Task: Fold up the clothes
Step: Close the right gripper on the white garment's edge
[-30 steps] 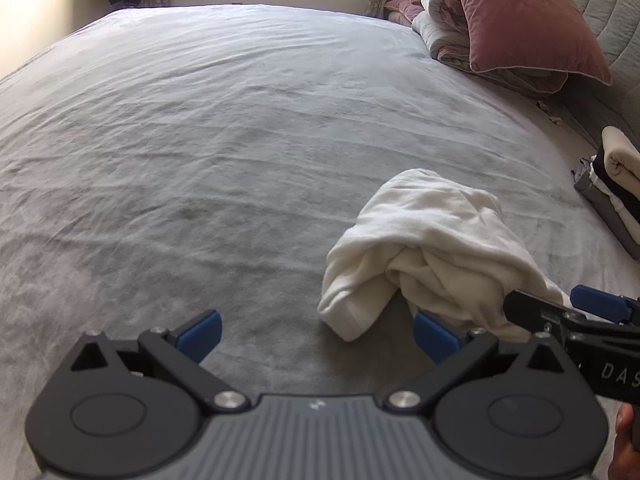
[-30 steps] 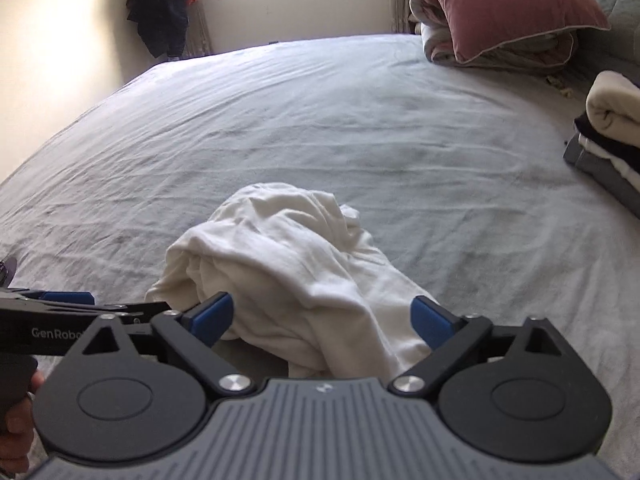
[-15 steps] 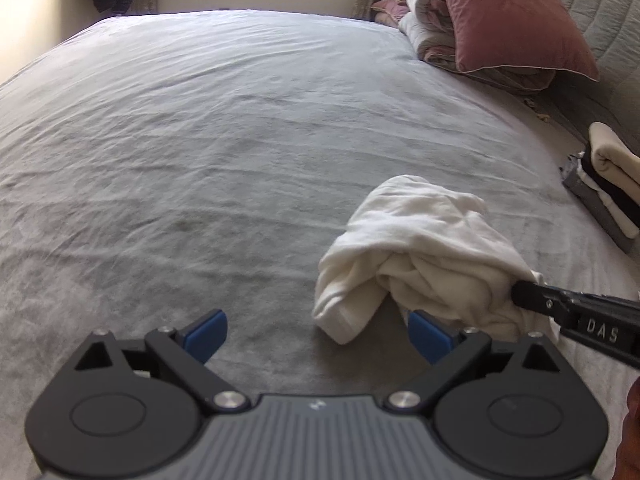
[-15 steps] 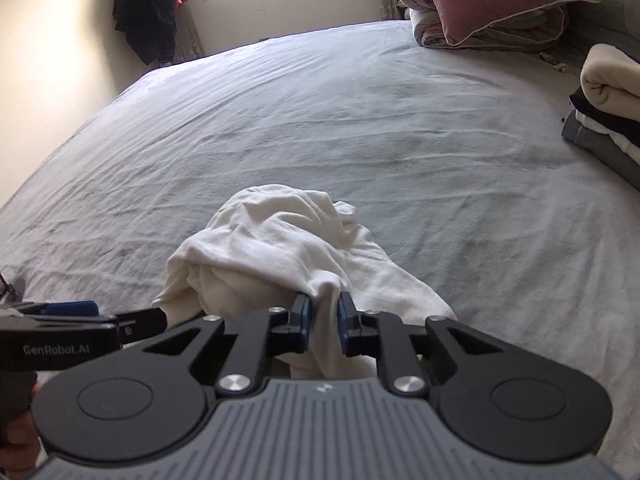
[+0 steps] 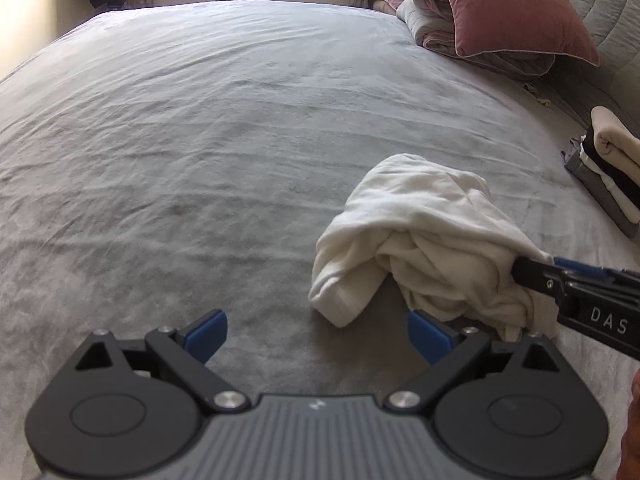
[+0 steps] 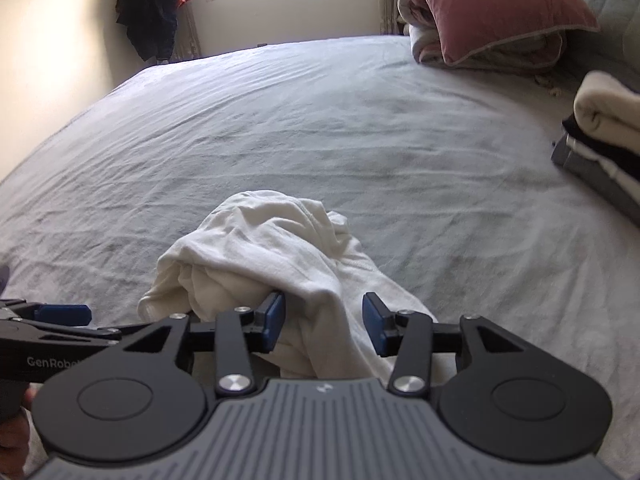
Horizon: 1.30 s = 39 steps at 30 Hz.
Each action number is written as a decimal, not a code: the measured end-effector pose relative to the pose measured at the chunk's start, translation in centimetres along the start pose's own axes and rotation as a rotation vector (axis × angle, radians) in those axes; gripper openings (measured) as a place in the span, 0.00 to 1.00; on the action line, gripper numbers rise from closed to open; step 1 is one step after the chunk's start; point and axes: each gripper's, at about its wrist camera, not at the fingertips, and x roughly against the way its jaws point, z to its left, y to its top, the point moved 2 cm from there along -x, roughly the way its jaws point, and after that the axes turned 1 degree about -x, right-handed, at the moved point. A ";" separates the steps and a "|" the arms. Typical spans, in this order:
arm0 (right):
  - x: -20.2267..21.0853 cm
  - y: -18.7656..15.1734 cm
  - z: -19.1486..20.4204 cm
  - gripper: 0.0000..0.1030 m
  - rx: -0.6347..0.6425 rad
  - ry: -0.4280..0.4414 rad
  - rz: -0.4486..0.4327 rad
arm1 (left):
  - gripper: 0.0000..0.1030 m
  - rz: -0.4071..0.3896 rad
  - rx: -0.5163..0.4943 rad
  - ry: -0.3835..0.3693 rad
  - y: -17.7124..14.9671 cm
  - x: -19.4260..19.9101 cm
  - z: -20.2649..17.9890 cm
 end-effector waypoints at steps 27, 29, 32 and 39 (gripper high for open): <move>-0.2 -0.1 -0.9 0.59 -0.009 -0.026 0.014 | 0.95 0.015 -0.009 0.024 -0.2 -0.8 0.1; -0.3 -0.1 -1.0 0.59 -0.013 -0.024 0.016 | 0.95 0.015 -0.009 0.026 -0.3 -0.8 0.0; -0.2 -0.1 -1.0 0.59 -0.015 -0.010 0.008 | 0.95 0.016 -0.011 0.034 -0.3 -0.9 0.0; -1.3 -0.3 -1.2 0.59 -0.051 0.061 0.018 | 0.95 0.012 -0.004 0.024 -0.1 -0.6 0.2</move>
